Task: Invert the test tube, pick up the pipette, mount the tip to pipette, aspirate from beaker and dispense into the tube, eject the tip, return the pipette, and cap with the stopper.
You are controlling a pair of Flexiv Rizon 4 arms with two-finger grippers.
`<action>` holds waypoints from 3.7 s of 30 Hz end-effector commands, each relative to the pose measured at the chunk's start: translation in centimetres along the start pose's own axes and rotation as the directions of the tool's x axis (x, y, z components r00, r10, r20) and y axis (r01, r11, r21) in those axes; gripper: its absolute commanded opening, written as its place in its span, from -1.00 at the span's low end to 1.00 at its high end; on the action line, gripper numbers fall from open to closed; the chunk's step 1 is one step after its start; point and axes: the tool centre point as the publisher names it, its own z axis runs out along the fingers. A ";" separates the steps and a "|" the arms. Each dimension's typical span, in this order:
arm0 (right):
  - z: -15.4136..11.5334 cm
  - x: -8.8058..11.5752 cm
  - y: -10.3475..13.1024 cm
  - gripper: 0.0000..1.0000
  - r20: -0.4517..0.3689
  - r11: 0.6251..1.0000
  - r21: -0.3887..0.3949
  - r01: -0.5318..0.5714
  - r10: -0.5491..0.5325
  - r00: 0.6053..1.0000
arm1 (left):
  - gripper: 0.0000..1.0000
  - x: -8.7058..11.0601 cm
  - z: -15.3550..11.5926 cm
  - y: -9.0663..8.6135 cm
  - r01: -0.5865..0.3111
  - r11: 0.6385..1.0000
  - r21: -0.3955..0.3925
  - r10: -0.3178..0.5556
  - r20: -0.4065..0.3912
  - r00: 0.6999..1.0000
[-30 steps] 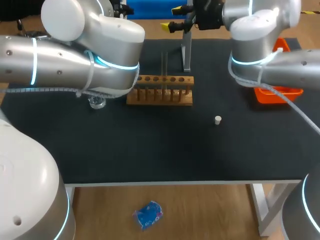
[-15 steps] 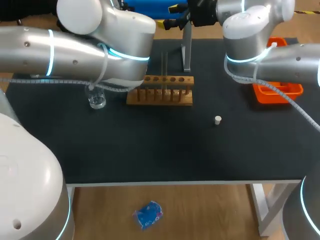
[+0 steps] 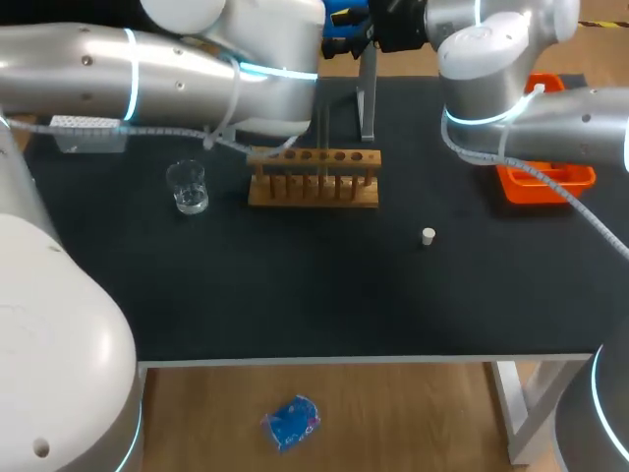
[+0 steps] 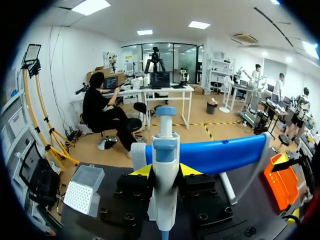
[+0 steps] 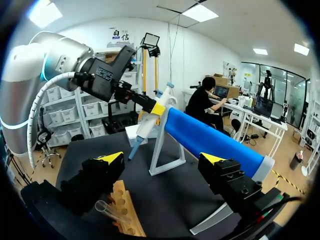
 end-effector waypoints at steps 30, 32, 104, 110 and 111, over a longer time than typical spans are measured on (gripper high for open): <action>-0.1 -0.1 0.0 1.00 -0.004 1.000 0.003 0.000 0.000 1.000 | -1.00 0.2 3.3 -0.4 -0.040 0.989 -0.143 0.047 0.046 0.998; -0.1 -0.1 0.0 1.00 -0.004 1.000 0.003 0.000 0.000 1.000 | -1.00 0.2 3.4 -0.2 -0.039 0.988 -0.148 0.047 0.047 0.998; -0.1 -0.1 0.0 1.00 -0.004 1.000 0.003 0.000 0.000 1.000 | 1.00 1.9 -2.8 5.2 -0.017 0.987 -0.161 0.011 -0.037 0.999; -0.6 0.3 0.3 1.00 -0.035 1.000 0.003 0.022 -0.022 0.999 | 1.00 1.8 -5.1 5.5 -0.109 0.987 -0.114 0.096 -0.112 0.989; -0.7 0.4 0.3 1.00 -0.046 1.000 0.001 0.027 -0.027 0.999 | 1.00 1.9 -5.4 5.6 -0.119 0.988 -0.101 0.105 -0.131 0.986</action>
